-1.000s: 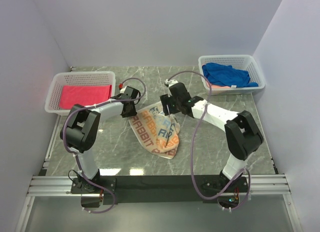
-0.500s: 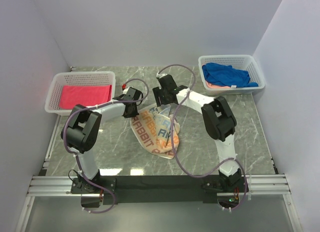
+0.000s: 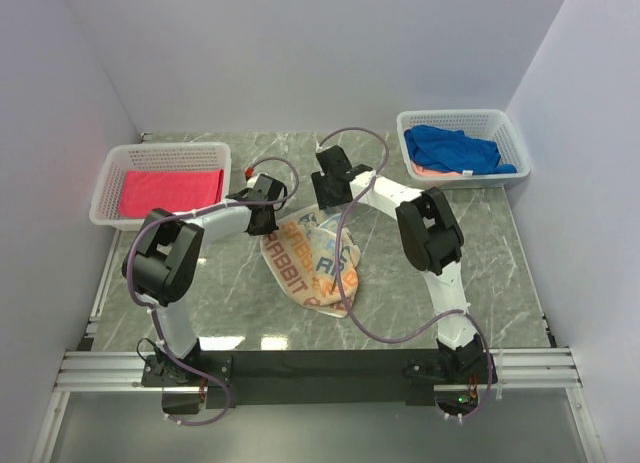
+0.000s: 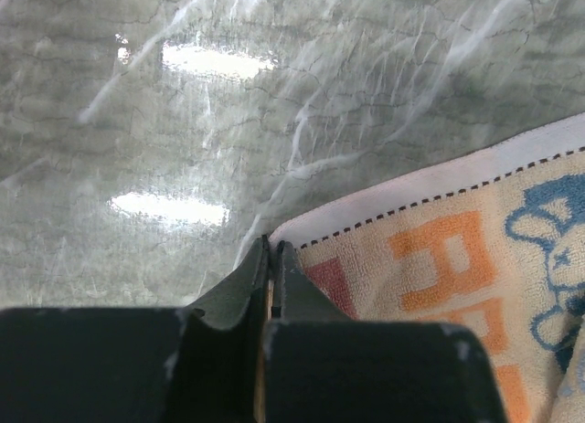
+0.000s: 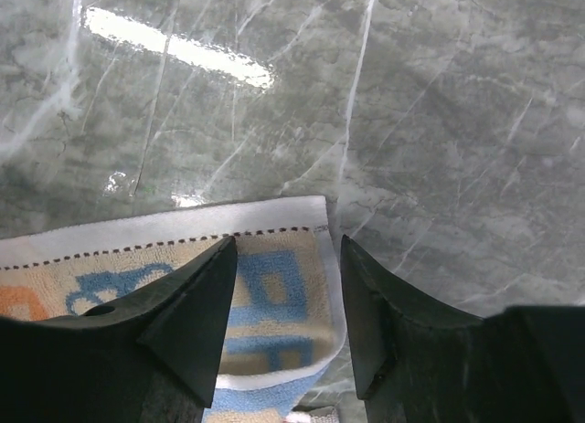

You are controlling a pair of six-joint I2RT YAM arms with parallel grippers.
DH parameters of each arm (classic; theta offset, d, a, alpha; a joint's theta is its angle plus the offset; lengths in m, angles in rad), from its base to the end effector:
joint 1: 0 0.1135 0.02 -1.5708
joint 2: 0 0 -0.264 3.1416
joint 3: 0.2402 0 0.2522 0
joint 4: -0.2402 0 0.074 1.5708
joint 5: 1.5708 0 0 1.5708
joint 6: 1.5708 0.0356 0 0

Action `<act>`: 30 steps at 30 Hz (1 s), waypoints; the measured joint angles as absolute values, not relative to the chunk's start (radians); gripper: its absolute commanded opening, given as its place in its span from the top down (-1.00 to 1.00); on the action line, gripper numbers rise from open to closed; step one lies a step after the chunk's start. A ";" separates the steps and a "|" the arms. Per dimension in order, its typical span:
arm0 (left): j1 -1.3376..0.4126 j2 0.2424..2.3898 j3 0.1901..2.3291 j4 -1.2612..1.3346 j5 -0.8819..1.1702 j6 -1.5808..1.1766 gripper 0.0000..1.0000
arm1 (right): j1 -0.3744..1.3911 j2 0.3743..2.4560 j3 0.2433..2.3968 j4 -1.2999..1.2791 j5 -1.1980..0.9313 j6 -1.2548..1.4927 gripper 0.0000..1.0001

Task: Fold and stack the towels
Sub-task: Flatten out the crumpled towel

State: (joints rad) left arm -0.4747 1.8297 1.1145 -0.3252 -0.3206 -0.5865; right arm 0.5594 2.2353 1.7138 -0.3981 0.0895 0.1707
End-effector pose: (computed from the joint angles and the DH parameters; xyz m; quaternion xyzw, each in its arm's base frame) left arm 0.3310 -0.1575 0.1604 -0.0950 0.9488 0.0019 0.3011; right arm 0.4182 0.2581 0.1643 -0.1688 0.9315 0.0745 0.3136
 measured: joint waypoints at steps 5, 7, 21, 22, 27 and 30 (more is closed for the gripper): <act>-0.475 1.830 1.114 -0.325 -0.321 -0.587 0.99 | 0.558 2.241 1.714 -0.397 0.093 0.188 -0.12; -0.475 1.830 1.114 -0.325 -0.321 -0.586 0.99 | 0.558 2.248 1.722 -0.399 0.094 0.191 -0.11; -0.476 1.830 1.113 -0.323 -0.321 -0.586 0.99 | 0.558 2.292 1.791 -0.408 0.097 0.212 0.17; -0.476 1.829 1.113 -0.323 -0.321 -0.586 0.99 | 0.559 2.292 1.791 -0.410 0.097 0.212 0.21; -0.476 1.829 1.113 -0.323 -0.322 -0.586 0.99 | 0.559 2.295 1.800 -0.429 0.093 0.215 0.69; -0.477 1.828 1.113 -0.324 -0.323 -0.585 0.99 | 0.559 2.297 1.806 -0.437 0.084 0.216 1.00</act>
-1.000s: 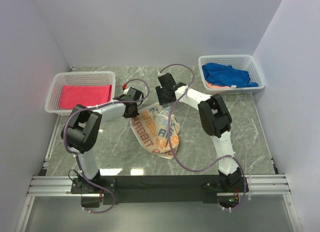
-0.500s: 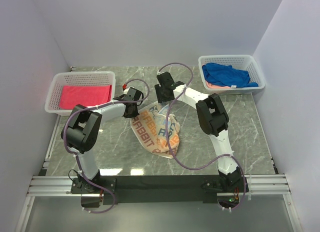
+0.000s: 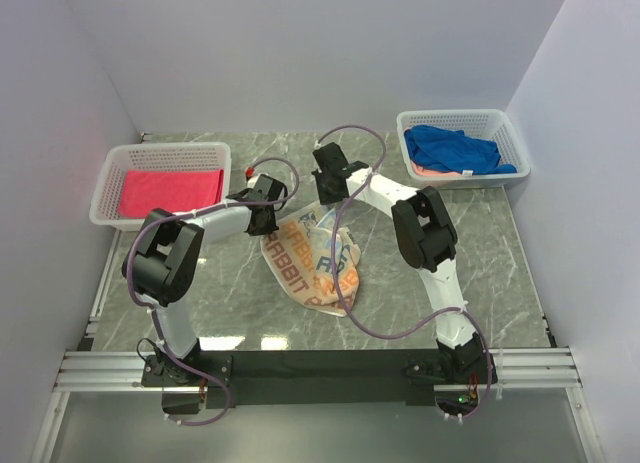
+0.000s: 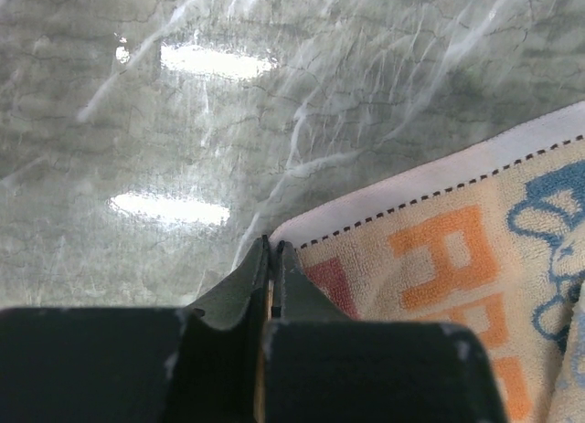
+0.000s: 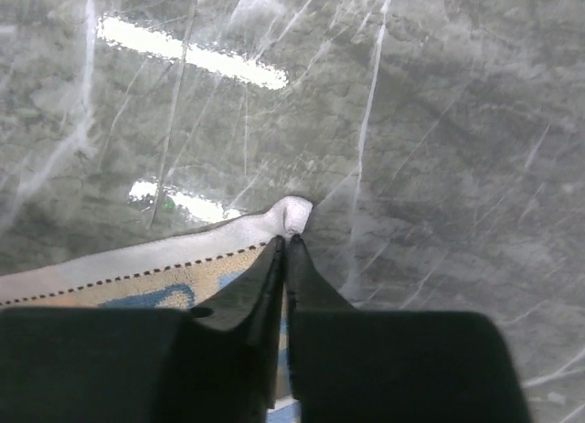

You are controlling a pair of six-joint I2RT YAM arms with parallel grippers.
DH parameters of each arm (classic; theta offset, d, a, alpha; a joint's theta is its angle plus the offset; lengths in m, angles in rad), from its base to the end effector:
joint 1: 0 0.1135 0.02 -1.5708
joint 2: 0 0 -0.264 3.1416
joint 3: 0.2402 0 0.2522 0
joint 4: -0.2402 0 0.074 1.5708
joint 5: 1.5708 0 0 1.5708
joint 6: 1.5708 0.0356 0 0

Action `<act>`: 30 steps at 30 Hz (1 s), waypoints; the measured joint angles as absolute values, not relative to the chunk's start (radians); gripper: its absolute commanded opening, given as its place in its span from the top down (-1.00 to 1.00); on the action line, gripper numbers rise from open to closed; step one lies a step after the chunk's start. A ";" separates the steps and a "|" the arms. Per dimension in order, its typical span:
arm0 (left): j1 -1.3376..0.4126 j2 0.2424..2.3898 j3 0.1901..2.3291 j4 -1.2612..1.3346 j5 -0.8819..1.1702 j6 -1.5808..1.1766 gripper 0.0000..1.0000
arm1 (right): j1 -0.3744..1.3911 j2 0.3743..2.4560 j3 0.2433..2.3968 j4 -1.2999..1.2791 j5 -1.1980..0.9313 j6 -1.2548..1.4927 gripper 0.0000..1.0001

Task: Fold and stack the towels
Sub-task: Flatten out the crumpled towel

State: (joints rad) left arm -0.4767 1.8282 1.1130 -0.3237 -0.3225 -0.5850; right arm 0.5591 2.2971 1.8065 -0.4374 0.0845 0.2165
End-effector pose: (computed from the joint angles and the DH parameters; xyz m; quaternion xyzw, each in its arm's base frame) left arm 0.3305 -0.1580 0.1606 -0.0937 0.9486 0.0023 0.3021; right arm 0.4299 0.2655 0.1608 -0.1484 0.9363 0.0822 0.3073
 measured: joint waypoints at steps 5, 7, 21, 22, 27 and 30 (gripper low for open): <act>-0.481 1.827 1.119 -0.342 -0.331 -0.579 0.99 | 0.559 2.291 1.799 -0.429 0.079 0.216 1.00; -0.482 1.826 1.142 -0.381 -0.341 -0.566 0.99 | 0.558 2.272 1.773 -0.418 0.068 0.216 1.00; -0.485 1.691 1.759 -0.500 -0.450 -0.361 0.99 | 0.511 1.790 1.803 -0.317 0.125 0.163 1.00; -0.485 1.671 1.801 -0.495 -0.451 -0.339 0.99 | 0.507 1.752 1.815 -0.297 0.131 0.152 1.00; -0.493 1.560 1.877 -0.416 -0.416 -0.247 0.99 | 0.508 1.618 1.878 -0.233 0.128 0.089 1.00; -0.508 1.481 1.880 -0.376 -0.360 -0.195 0.99 | 0.515 1.547 1.879 -0.217 0.102 0.051 1.00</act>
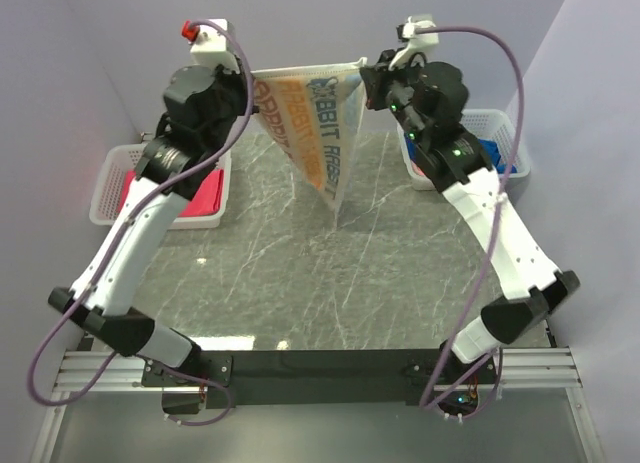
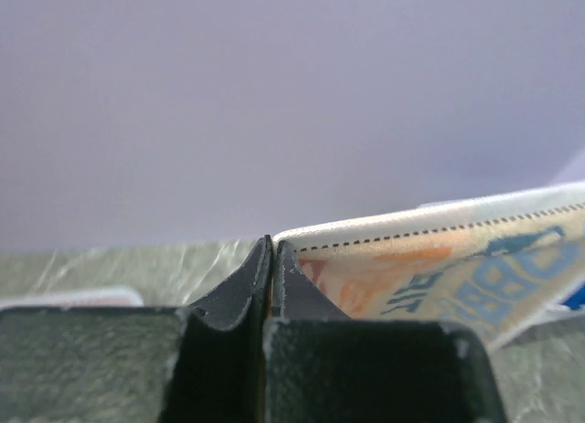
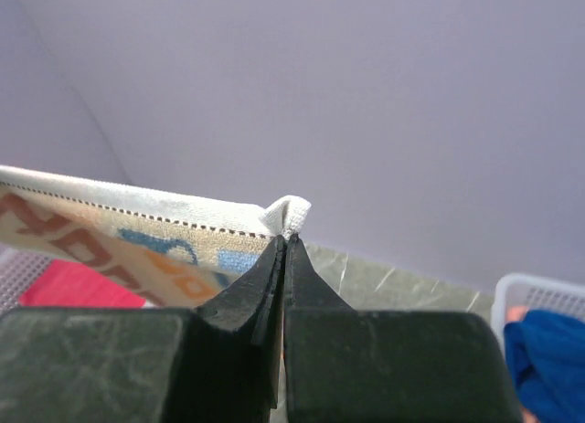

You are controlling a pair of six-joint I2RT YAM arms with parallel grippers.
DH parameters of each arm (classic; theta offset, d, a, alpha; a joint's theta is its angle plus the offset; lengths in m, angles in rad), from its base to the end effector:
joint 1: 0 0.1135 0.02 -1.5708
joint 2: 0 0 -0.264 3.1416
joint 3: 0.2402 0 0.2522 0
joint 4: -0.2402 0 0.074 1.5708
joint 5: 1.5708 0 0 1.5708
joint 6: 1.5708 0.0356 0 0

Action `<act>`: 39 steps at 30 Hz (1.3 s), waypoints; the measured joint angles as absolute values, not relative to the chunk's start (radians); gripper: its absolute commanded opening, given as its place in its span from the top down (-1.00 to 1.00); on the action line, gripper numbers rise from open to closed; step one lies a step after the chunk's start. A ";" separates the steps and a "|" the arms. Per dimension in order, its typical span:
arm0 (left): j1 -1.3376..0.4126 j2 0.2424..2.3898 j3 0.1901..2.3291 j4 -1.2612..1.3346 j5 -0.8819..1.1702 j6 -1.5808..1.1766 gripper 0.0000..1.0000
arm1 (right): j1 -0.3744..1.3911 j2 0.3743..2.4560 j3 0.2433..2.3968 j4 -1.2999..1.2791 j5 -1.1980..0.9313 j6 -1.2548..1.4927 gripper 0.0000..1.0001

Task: Fold and stack the towels
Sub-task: Flatten out the crumpled towel

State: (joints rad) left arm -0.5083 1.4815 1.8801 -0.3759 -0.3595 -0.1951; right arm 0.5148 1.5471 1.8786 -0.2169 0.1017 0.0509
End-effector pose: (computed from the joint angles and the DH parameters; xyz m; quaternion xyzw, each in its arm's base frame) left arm 0.2736 -0.1381 0.5293 -0.0190 0.6993 -0.1251 0.7036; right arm 0.2930 0.1616 0.5264 -0.1158 0.6555 0.1756 0.7253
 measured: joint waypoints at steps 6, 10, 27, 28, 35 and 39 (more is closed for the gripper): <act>-0.541 1.311 1.805 -0.313 -0.192 -0.109 0.99 | 0.517 1.364 1.764 -0.191 -0.002 -0.010 1.00; -0.556 1.174 1.714 -0.298 -0.067 -0.070 0.99 | 0.519 1.222 1.660 -0.185 -0.119 -0.029 1.00; -0.560 1.114 1.641 -0.289 -0.047 -0.092 0.99 | 0.520 1.085 1.534 -0.196 -0.209 -0.004 1.00; -0.555 1.146 1.640 -0.281 -0.080 -0.097 0.99 | 0.514 1.113 1.535 -0.193 -0.182 -0.005 1.00; -0.437 1.530 1.605 -0.171 -0.175 -0.176 0.99 | 0.427 1.444 1.533 -0.123 -0.063 -0.004 1.00; -0.381 1.823 1.652 -0.161 -0.178 -0.212 0.99 | 0.371 1.689 1.531 -0.074 -0.047 -0.005 1.00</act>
